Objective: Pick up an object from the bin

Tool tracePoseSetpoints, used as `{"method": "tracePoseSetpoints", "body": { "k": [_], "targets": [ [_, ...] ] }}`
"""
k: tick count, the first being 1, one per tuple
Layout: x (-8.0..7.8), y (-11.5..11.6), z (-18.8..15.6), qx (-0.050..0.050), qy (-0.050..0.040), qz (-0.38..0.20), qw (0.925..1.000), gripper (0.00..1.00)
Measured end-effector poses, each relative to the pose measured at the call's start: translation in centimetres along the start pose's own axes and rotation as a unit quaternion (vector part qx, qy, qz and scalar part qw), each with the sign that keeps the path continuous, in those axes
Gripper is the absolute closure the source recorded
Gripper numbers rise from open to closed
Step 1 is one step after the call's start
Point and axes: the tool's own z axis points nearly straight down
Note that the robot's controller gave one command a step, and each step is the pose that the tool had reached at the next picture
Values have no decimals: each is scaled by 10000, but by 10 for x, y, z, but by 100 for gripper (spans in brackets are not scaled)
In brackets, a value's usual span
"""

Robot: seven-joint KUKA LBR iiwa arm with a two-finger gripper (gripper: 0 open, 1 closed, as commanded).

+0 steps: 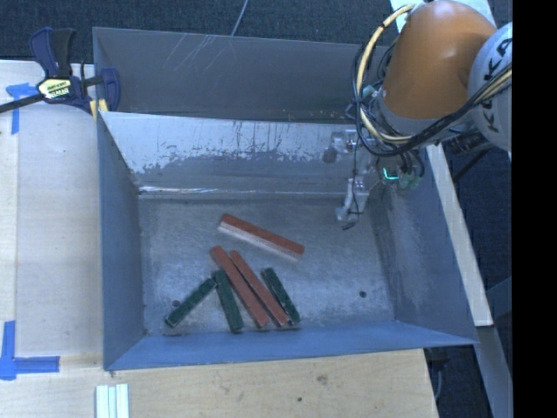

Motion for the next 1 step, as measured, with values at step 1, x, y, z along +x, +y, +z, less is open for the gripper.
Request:
{"method": "tracePoseSetpoints", "body": {
  "k": [1],
  "targets": [
    [-2,0,-5,3,-44,-4,10000,0]
  ]
}}
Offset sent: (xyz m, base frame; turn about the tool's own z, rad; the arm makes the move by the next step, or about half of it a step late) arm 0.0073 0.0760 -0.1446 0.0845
